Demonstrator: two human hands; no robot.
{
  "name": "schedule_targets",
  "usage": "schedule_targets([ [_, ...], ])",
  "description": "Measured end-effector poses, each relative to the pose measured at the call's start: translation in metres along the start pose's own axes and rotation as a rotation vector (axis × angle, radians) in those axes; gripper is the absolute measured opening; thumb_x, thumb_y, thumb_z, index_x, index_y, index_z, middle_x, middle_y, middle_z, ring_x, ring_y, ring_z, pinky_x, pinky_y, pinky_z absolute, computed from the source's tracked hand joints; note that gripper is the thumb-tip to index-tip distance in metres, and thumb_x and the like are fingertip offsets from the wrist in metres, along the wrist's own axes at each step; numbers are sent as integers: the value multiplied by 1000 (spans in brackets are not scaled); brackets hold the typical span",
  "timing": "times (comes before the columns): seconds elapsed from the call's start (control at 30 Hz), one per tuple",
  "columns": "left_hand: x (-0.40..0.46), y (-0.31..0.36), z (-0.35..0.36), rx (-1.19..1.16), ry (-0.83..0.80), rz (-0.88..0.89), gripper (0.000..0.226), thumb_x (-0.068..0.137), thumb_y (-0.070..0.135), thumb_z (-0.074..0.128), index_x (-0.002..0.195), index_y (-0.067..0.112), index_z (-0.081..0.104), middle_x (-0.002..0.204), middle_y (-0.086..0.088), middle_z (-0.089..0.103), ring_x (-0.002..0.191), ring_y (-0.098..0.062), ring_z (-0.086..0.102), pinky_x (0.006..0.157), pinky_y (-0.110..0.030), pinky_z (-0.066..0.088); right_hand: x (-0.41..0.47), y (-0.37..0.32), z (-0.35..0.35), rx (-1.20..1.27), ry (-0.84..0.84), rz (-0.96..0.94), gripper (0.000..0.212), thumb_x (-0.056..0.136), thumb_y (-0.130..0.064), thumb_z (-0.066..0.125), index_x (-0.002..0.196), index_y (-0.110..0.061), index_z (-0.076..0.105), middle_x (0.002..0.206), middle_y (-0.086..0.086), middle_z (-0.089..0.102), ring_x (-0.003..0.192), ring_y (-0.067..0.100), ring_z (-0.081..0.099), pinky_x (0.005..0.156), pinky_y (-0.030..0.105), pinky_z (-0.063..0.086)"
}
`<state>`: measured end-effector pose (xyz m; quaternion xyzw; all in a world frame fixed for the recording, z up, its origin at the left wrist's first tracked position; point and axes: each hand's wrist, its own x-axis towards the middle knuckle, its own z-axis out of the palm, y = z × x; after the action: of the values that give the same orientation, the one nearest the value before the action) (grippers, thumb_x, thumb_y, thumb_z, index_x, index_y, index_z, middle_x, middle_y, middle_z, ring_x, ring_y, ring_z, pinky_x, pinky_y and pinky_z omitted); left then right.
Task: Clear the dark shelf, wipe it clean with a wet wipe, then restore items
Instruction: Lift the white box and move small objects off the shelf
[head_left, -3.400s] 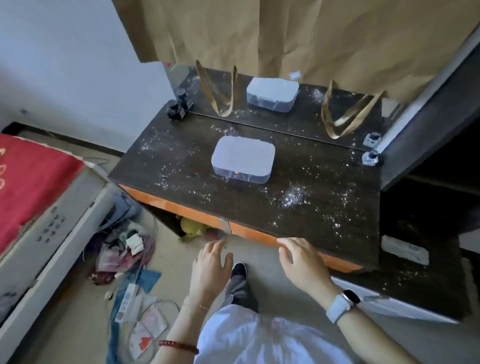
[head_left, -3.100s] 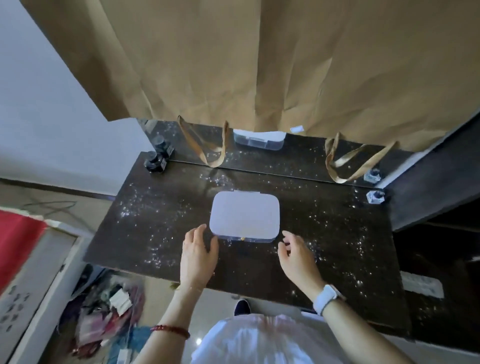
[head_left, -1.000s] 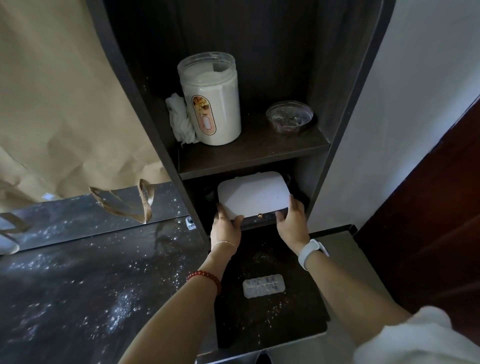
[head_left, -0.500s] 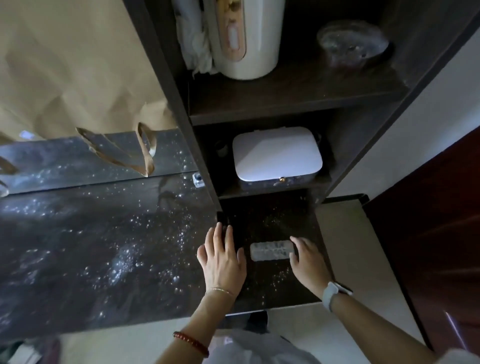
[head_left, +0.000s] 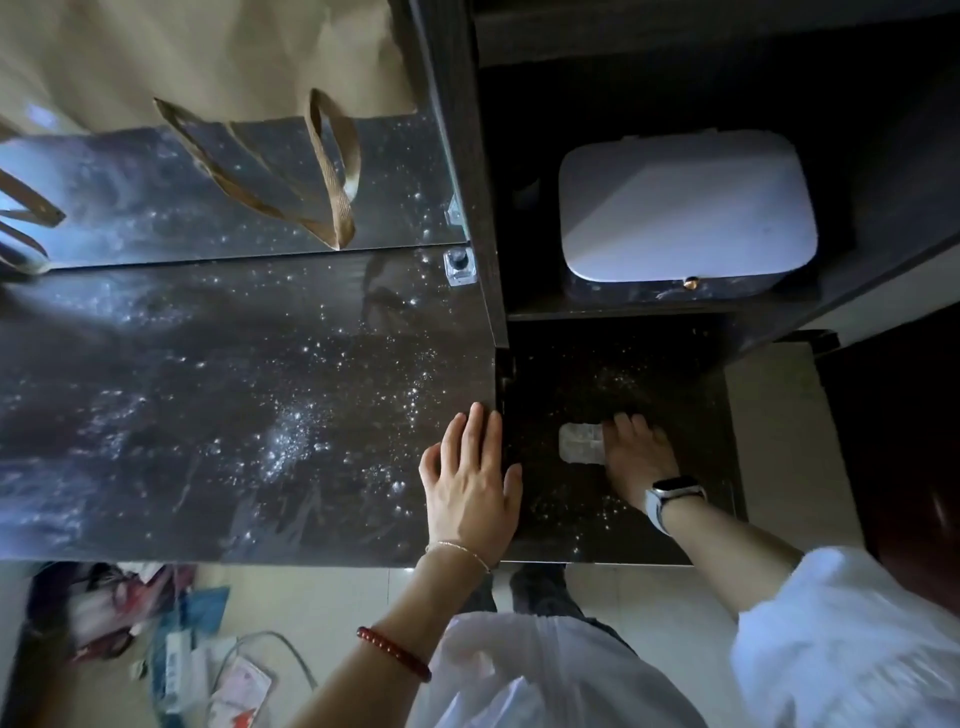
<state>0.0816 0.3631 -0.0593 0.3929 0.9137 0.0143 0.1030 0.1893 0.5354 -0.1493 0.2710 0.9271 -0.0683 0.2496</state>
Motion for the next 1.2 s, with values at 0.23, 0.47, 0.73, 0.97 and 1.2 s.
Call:
schedule_targets([
  [0.23, 1, -1, -1, -17, -17, 4, 57, 80, 43, 35, 125, 15, 53, 130, -5, 56, 117, -25, 54, 87, -44, 47, -7, -4, -15, 164, 34, 42, 53, 80, -29, 56, 127, -10, 38, 125, 8, 41, 114, 25, 39, 92, 34, 35],
  [0.47, 11, -8, -16, -225, 20, 12, 52, 76, 36, 38, 121, 13, 51, 122, -9, 57, 106, -30, 57, 79, -43, 50, -50, -30, -40, 578, 424, 78, 50, 69, -29, 67, 110, -3, 55, 104, 14, 53, 92, 30, 53, 76, 40, 51],
  [0.73, 92, -29, -59, -387, 107, -31, 49, 82, 15, 54, 130, 12, 41, 130, -10, 41, 117, -29, 36, 96, -42, 33, -67, -38, -77, 635, 525, 119, 53, 71, -27, 72, 116, -5, 53, 108, 11, 52, 98, 24, 52, 79, 38, 52],
  [0.97, 176, -49, -70, -232, 6, -4, 65, 84, 26, 59, 140, 15, 27, 141, -10, 32, 124, -33, 29, 100, -45, 31, -76, -45, -96, 630, 581, 191, 52, 69, -25, 73, 112, -3, 55, 103, 11, 55, 96, 26, 54, 77, 35, 52],
  [1.2, 191, -50, -65, -302, 75, 74, 35, 83, 29, 60, 114, 13, 54, 120, -9, 56, 114, -31, 41, 91, -41, 33, -91, -47, -96, 598, 593, 256, 54, 69, -27, 73, 114, -4, 55, 106, 10, 54, 95, 24, 55, 77, 30, 50],
])
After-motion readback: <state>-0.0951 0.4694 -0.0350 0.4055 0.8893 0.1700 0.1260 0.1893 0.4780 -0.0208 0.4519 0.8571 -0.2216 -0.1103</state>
